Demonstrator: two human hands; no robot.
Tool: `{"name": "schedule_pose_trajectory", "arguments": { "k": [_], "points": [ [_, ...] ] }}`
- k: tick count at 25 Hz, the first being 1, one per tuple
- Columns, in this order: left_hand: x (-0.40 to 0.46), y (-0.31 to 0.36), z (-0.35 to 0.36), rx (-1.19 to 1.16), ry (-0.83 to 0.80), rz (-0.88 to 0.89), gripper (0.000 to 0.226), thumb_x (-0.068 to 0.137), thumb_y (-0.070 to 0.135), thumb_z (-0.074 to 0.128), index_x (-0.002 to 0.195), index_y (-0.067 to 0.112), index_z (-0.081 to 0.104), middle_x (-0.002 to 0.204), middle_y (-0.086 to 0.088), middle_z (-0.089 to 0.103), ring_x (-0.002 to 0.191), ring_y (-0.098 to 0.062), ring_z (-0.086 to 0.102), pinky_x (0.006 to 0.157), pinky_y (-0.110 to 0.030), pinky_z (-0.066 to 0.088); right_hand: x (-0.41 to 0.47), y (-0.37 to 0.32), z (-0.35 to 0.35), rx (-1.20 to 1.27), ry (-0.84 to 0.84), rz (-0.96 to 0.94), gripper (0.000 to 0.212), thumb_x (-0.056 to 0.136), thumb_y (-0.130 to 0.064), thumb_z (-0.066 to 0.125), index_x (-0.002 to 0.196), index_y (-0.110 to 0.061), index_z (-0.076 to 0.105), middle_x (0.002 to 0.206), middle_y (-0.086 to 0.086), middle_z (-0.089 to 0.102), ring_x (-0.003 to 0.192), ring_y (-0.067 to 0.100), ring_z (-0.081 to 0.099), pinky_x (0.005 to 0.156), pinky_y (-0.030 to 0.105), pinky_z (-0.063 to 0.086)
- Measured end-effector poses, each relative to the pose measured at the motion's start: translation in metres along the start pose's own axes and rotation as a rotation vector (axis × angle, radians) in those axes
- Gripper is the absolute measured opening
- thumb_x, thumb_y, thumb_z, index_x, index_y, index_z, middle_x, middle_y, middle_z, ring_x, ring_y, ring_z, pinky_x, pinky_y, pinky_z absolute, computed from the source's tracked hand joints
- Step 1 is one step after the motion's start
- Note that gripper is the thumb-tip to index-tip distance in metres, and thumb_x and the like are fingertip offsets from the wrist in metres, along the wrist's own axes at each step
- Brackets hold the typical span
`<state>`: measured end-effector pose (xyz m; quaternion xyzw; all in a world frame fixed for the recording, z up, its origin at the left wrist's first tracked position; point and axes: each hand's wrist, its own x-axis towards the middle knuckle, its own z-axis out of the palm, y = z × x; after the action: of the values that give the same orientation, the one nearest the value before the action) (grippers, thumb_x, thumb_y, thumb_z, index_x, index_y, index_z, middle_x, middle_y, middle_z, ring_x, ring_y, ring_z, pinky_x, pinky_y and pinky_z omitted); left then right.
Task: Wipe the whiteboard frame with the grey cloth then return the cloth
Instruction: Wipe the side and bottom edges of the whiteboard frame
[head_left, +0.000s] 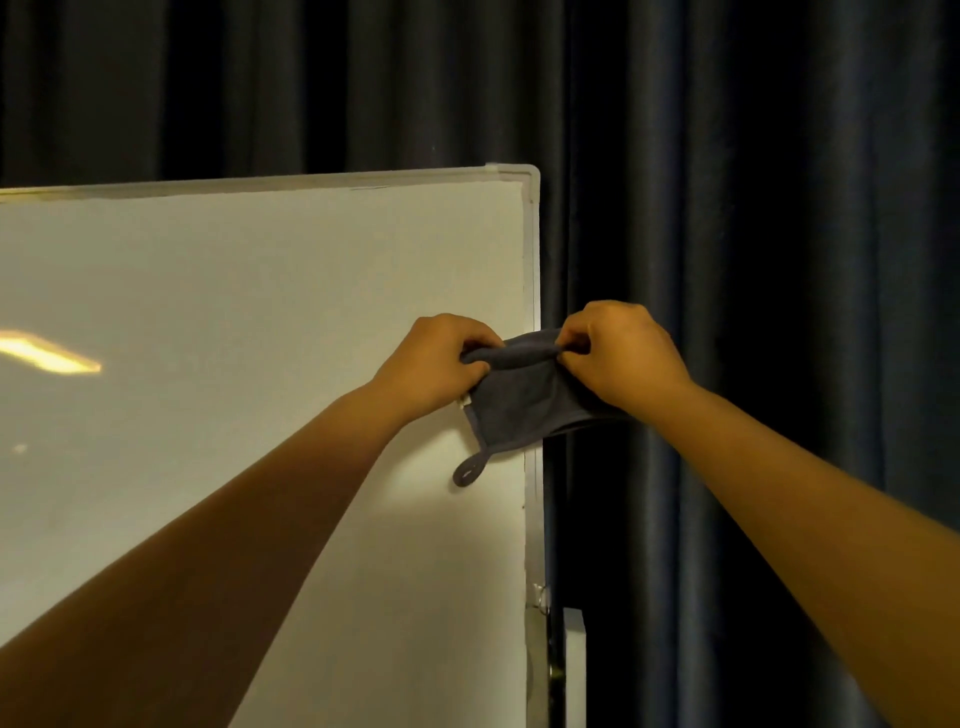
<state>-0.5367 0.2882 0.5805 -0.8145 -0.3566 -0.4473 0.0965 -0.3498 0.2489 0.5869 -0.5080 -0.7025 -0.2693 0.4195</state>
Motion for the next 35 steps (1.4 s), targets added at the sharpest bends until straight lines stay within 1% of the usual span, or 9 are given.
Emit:
{"name": "schedule_pose_trajectory", "arguments": {
  "k": [5,13,18,21,24,27,30,32,35],
  "points": [
    [0.023,-0.024,-0.004,0.018,0.006,0.131,0.027,0.086,0.005,0.059,0.109,0.016,0.068,0.107,-0.004,0.068,0.084,-0.008,0.051,0.064,-0.004,0.033,0.015,-0.009,0.015,-0.084,0.06,0.025,0.013,0.086,-0.017,0.059,0.094,-0.014,0.069,0.099,0.008,0.064,0.091,0.025,0.058,0.081,0.04,0.052],
    [0.055,-0.039,-0.009,0.083,0.122,0.322,0.028,0.09,0.013,0.057,0.116,0.016,0.064,0.114,-0.009,0.064,0.107,-0.025,0.053,0.089,-0.031,0.042,0.035,-0.014,0.032,-0.279,0.386,0.051,0.01,0.086,-0.012,0.057,0.087,-0.008,0.066,0.092,0.01,0.062,0.093,0.026,0.052,0.066,0.032,0.04],
    [0.053,-0.054,0.021,0.183,0.115,0.375,0.037,0.09,0.028,0.059,0.125,0.017,0.059,0.13,-0.005,0.058,0.119,-0.023,0.049,0.103,-0.031,0.031,0.038,0.008,0.057,-0.114,0.328,0.191,0.022,0.089,-0.012,0.053,0.108,-0.008,0.062,0.115,0.013,0.06,0.11,0.027,0.05,0.09,0.032,0.043],
    [0.056,-0.062,0.029,0.196,0.161,0.404,0.043,0.086,0.028,0.065,0.126,0.015,0.058,0.132,-0.007,0.057,0.121,-0.026,0.049,0.104,-0.036,0.031,0.042,0.003,0.079,0.192,0.319,0.186,0.05,0.091,-0.02,0.046,0.14,-0.021,0.033,0.147,0.008,0.034,0.135,0.025,0.029,0.107,0.031,0.024],
    [0.057,-0.068,0.034,0.164,0.186,0.421,0.045,0.083,0.023,0.068,0.126,0.014,0.058,0.131,-0.007,0.057,0.122,-0.026,0.049,0.107,-0.042,0.031,0.049,-0.006,0.106,0.128,0.278,0.134,0.061,0.093,-0.042,0.036,0.139,-0.043,-0.003,0.157,0.0,0.0,0.143,0.024,-0.003,0.112,0.049,0.011],
    [0.054,-0.078,0.035,0.132,0.182,0.416,0.054,0.085,0.029,0.066,0.134,0.017,0.048,0.139,-0.003,0.051,0.13,-0.022,0.042,0.115,-0.043,0.018,0.055,-0.006,0.119,0.092,0.338,0.079,0.058,0.094,-0.046,0.033,0.135,-0.046,-0.008,0.156,-0.004,-0.01,0.142,0.026,-0.009,0.111,0.054,0.01],
    [0.05,-0.092,0.039,0.204,0.204,0.411,0.062,0.088,0.041,0.058,0.142,0.022,0.035,0.15,0.0,0.036,0.139,-0.018,0.029,0.116,-0.04,0.004,0.057,0.003,0.125,0.108,0.34,0.004,0.058,0.091,-0.049,0.036,0.137,-0.047,-0.001,0.155,-0.005,-0.013,0.142,0.026,-0.009,0.109,0.044,0.008],
    [0.048,-0.103,0.04,0.279,0.233,0.335,0.072,0.087,0.056,0.049,0.147,0.029,0.02,0.157,0.002,0.016,0.145,-0.018,0.01,0.116,-0.045,-0.001,0.059,0.004,0.126,0.114,0.333,0.004,0.062,0.086,-0.059,0.034,0.139,-0.046,0.005,0.157,-0.003,-0.011,0.143,0.027,-0.006,0.104,0.038,0.01],
    [0.047,-0.114,0.04,0.386,0.267,0.188,0.083,0.077,0.077,0.024,0.143,0.039,-0.008,0.158,0.004,-0.007,0.145,-0.016,-0.011,0.116,-0.051,-0.008,0.06,0.002,0.126,0.095,0.347,0.037,0.072,0.078,-0.069,0.031,0.142,-0.042,0.012,0.157,-0.001,-0.007,0.143,0.028,0.001,0.102,0.041,0.022]
  ]
}}
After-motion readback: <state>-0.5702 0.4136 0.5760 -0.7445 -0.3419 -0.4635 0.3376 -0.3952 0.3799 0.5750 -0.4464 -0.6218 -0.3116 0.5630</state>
